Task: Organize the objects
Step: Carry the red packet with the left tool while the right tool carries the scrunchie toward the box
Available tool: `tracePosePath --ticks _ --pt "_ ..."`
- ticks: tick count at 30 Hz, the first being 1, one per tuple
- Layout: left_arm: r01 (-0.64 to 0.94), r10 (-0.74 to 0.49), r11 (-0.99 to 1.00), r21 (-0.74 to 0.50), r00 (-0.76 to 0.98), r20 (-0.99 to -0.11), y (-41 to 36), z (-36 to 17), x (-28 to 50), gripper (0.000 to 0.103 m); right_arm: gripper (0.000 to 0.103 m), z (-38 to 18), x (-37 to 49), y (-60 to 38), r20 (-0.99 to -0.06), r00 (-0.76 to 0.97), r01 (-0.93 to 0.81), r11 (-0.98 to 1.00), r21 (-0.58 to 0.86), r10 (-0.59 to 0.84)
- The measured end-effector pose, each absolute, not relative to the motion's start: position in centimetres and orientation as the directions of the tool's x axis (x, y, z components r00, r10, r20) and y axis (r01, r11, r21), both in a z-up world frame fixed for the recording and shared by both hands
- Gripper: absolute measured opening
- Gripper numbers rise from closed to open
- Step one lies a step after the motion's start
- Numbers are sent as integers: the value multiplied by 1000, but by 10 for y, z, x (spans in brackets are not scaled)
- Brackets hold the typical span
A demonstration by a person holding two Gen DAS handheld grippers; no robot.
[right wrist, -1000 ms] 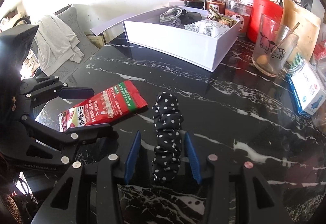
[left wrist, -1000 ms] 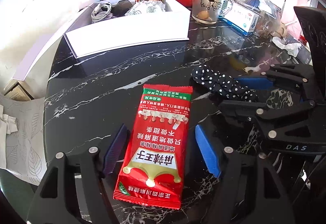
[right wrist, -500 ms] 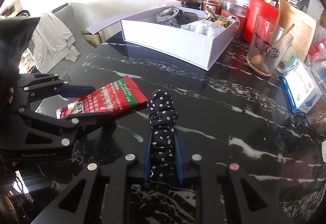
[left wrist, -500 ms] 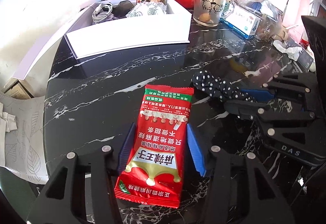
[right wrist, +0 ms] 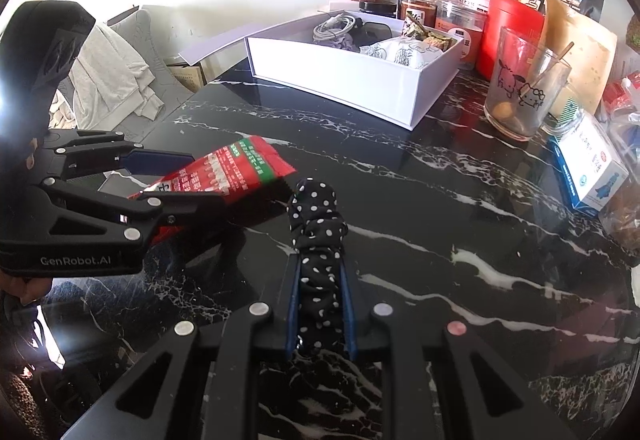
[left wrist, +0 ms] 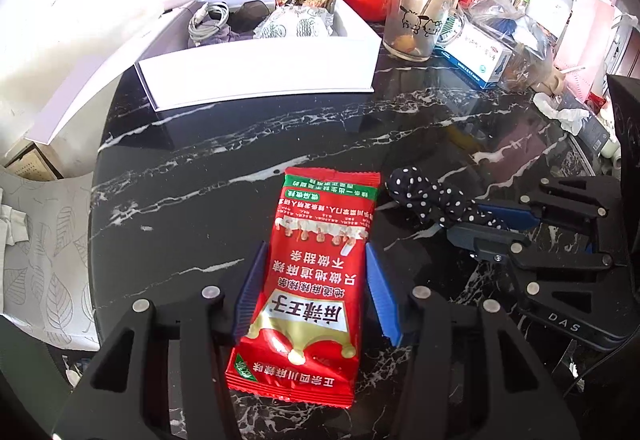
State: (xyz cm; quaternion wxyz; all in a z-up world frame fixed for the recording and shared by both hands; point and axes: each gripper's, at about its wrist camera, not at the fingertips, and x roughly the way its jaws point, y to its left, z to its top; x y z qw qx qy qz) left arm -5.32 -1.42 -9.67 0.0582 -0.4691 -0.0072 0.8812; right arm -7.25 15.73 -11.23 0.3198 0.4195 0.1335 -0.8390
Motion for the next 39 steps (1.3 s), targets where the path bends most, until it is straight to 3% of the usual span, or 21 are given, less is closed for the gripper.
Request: tracePosePath --ticks 39 --pt "-94 63 -996 3 -689 -722 -9 34 -80 48 17 1 -90 161 -680 -593 650 -755 -86 -432"
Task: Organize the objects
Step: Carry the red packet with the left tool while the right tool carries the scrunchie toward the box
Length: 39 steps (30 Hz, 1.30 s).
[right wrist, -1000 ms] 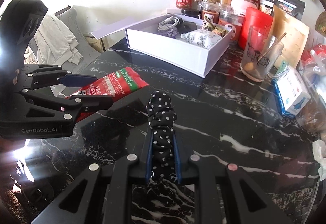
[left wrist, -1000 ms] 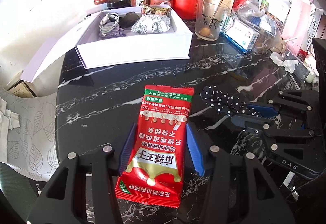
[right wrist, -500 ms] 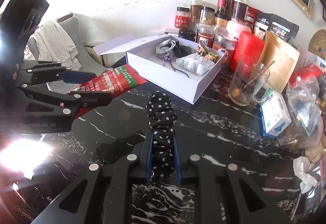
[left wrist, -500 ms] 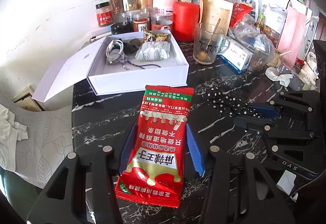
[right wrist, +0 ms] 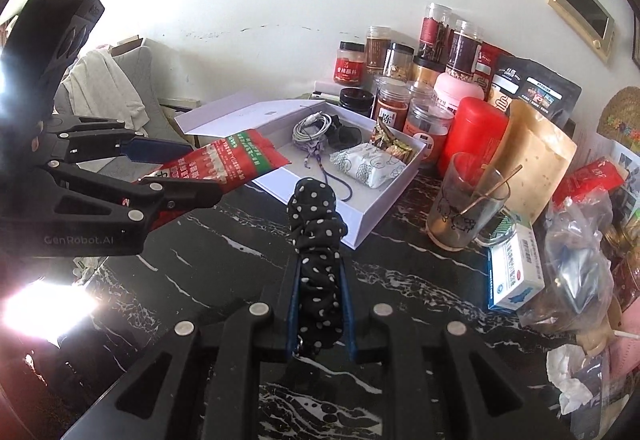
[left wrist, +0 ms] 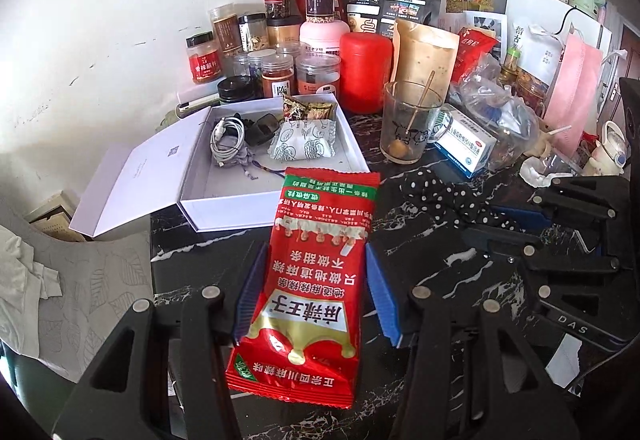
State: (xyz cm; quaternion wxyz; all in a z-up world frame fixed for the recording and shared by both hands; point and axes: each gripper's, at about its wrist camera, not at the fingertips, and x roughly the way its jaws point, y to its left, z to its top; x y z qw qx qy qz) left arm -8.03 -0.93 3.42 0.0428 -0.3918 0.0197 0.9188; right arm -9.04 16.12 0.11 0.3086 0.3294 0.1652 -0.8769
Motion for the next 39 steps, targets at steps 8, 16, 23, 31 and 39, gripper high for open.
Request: tracePosePath --ticks 8,16,23,31,39 --pt "-99 79 -995 -14 -689 -721 -14 40 -116 48 17 6 -122 158 -680 -580 664 -744 -77 -448" --pt "-95 76 -995 -15 -686 -723 -23 39 -155 48 17 8 -159 152 -679 -573 670 -739 -66 -459" --pt "-85 66 -996 -11 -684 -726 -33 35 -191 48 17 7 -189 139 -685 -563 681 -729 -67 -462" --pt "-94 50 -995 20 -685 -727 -41 28 -229 48 17 3 -223 120 -694 -556 683 -727 -67 -458" --pt "-108 34 -993 56 -691 -722 -50 21 -266 48 17 -9 -252 105 -702 -540 693 -719 -58 -464"
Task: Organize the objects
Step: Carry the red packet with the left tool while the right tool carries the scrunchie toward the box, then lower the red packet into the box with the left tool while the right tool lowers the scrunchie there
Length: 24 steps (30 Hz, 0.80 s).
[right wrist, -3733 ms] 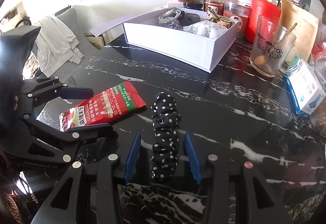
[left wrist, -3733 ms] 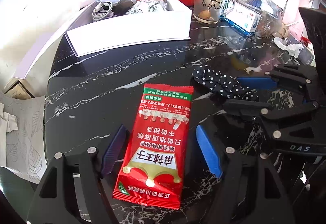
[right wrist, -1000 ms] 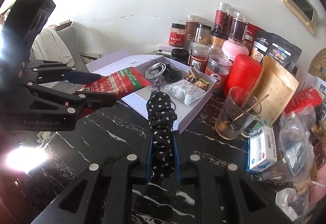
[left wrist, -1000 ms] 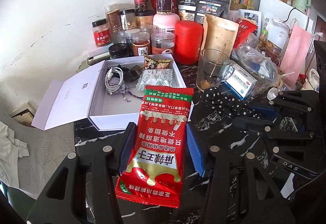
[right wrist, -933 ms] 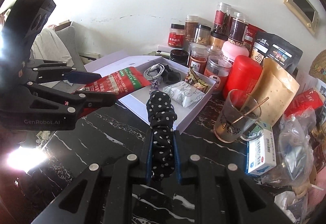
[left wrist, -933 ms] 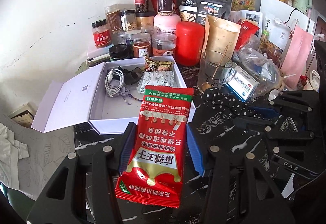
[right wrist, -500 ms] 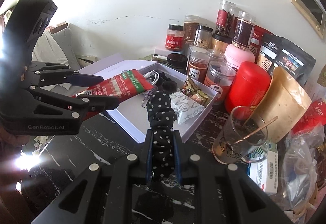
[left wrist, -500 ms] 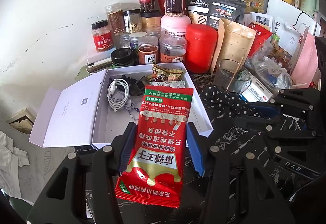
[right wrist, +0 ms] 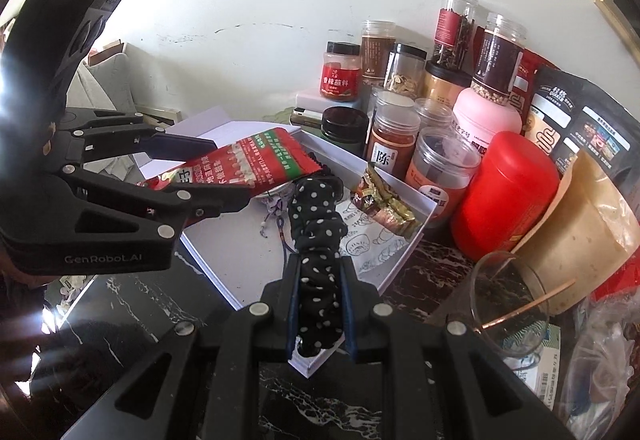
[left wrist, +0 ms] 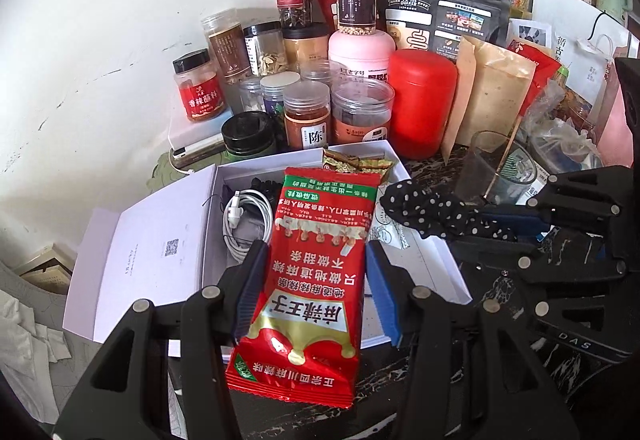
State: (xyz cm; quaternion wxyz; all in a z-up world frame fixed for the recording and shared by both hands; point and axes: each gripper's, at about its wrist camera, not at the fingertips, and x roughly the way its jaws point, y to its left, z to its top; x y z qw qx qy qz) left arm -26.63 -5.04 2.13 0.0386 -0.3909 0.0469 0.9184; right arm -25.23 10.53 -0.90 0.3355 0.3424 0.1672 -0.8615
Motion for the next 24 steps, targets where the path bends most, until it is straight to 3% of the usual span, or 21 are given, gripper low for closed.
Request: tracePosePath --ticks 24 --pt "-152 43 -986 70 -633 -773 -68 -43 -323 48 17 -66 -300 81 -750 -477 706 -708 -17 -458"
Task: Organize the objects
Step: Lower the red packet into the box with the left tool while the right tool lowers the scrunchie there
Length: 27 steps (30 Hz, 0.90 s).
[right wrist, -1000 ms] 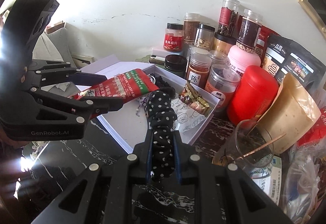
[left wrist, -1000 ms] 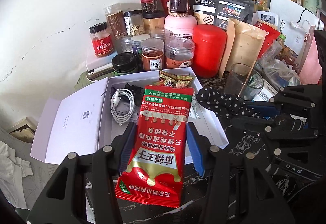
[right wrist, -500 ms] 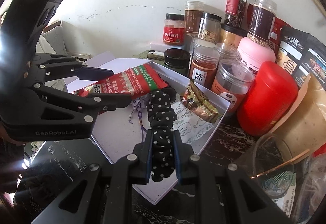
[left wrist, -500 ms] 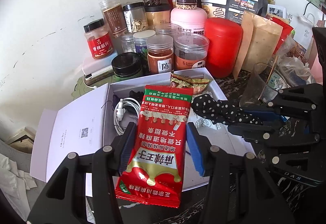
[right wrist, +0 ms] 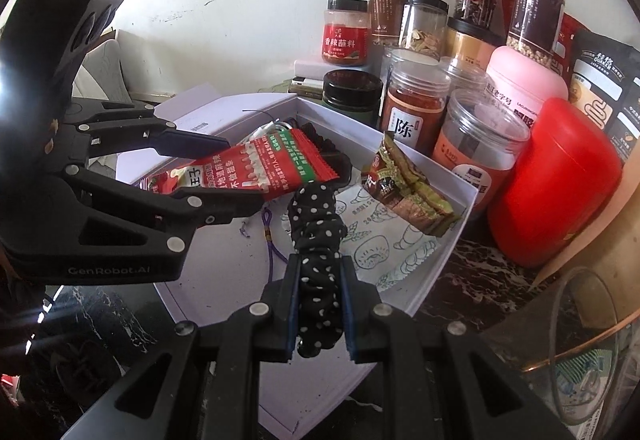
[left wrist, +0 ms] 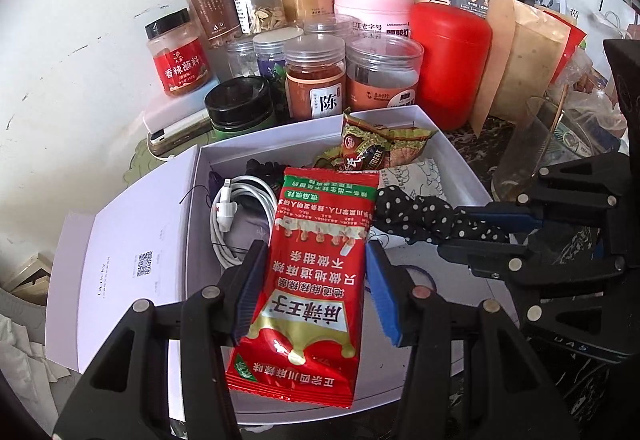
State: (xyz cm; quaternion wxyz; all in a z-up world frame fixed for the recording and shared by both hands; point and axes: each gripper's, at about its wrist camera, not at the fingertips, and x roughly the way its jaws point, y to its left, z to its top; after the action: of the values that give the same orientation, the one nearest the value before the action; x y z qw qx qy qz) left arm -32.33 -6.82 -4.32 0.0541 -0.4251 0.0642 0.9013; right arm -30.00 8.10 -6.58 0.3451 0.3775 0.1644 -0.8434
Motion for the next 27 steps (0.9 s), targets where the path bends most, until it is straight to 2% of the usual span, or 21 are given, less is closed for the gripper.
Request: tracePosePath --ticks 11,27 --pt "-186 26 -976 112 -614 -789 -59 -66 -333 48 17 -86 -304 78 -769 -465 707 -707 -23 -440" --pt "-190 31 -977 93 -566 -824 -63 -89 -339 48 17 -96 -300 71 -784 -442 727 -686 -28 -437"
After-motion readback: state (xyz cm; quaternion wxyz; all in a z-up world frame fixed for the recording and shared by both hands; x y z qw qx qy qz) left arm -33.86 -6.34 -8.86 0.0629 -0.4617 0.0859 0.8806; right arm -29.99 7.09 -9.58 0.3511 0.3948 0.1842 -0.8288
